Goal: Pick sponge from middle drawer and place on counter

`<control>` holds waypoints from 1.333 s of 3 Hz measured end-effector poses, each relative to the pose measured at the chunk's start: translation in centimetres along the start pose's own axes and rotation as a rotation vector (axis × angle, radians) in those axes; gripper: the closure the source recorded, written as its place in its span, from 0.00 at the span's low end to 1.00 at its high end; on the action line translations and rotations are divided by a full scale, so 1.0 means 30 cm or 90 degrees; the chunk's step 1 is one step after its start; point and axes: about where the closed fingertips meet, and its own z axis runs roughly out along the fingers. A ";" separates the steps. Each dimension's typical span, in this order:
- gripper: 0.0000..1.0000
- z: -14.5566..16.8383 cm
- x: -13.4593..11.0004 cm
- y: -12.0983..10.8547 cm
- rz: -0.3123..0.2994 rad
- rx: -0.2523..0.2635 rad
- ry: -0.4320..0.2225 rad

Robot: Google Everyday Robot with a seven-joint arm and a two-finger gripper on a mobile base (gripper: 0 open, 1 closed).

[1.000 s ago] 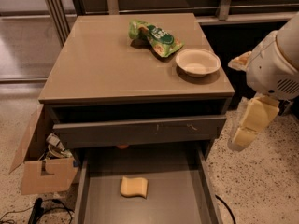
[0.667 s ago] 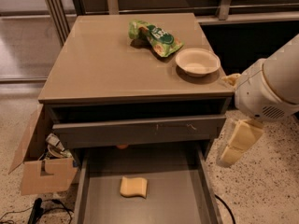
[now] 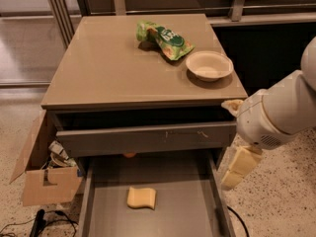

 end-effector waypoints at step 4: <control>0.00 0.560 0.067 0.049 0.039 -0.069 -0.096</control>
Offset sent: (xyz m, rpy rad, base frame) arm 0.0290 0.0520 -0.1512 0.1651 0.1403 -0.0114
